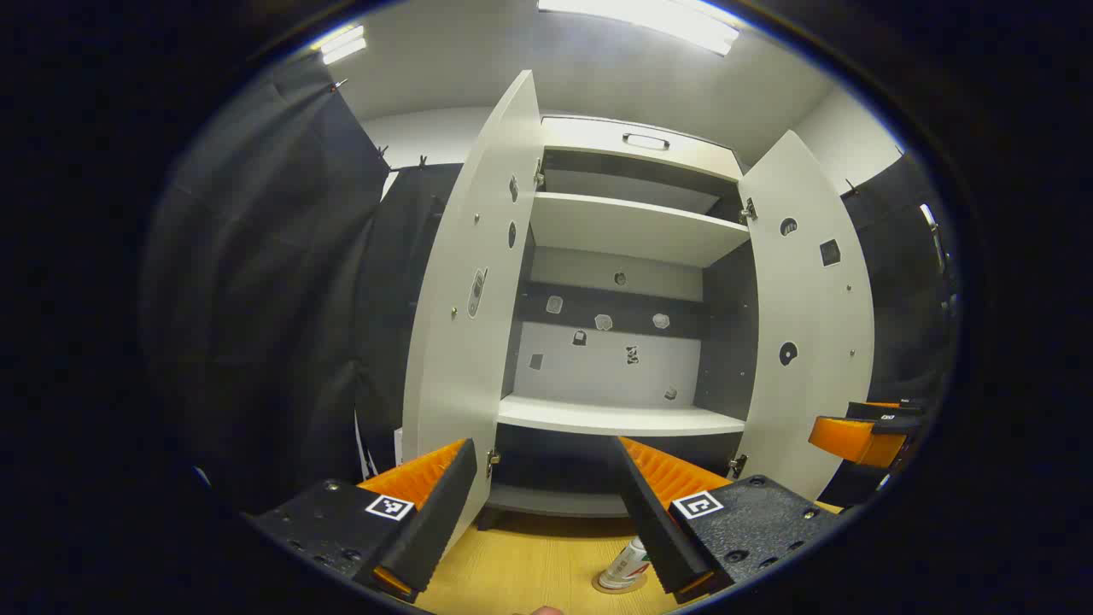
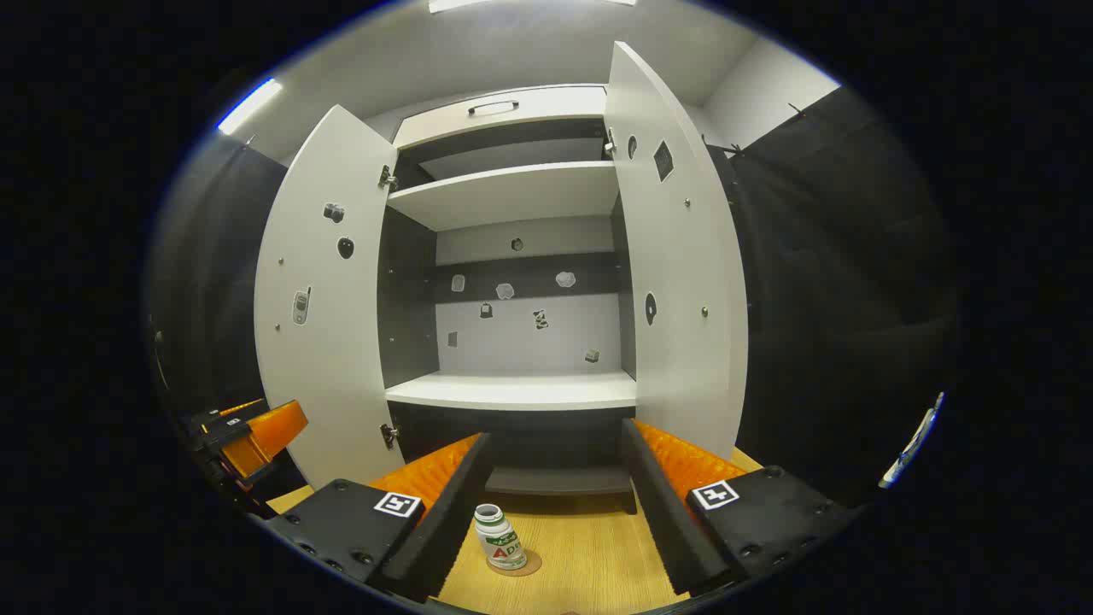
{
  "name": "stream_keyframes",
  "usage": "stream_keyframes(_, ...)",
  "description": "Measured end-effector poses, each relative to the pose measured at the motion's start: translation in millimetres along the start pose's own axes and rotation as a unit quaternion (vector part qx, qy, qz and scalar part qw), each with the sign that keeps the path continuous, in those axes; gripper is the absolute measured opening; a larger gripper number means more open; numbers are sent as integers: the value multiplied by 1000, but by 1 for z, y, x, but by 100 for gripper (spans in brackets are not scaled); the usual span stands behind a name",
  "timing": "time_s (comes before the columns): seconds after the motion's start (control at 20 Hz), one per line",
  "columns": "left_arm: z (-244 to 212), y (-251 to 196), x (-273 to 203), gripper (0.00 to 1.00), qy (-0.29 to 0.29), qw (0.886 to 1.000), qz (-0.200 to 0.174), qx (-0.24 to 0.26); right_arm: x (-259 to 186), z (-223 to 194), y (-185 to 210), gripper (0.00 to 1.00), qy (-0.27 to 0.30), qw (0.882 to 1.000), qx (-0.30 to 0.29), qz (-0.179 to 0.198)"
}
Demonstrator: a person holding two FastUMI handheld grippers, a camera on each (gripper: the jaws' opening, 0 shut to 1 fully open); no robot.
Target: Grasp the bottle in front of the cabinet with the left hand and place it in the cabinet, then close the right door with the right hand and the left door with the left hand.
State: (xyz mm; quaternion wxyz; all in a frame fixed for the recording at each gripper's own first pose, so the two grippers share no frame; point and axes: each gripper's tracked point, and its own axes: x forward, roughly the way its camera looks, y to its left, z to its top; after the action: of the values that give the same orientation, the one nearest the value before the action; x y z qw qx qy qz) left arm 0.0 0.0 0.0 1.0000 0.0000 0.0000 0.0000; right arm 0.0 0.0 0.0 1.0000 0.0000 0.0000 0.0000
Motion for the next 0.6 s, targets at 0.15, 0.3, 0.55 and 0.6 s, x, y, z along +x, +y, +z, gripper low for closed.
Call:
stream_keyframes(0.15,2,1,0,97,-3,1000,2,0,1,0,-1,99,-1,1000,2,-2)
stream_keyframes(0.3,1,1,0,95,-3,1000,3,-2,1,0,-1,99,-2,1000,2,-2)
stream_keyframes(0.55,2,2,-2,95,-3,1000,6,0,0,0,-2,99,-3,1000,4,-1)
stream_keyframes(0.6,2,4,-2,95,-4,1000,7,1,0,0,-2,99,-3,1000,4,-1)
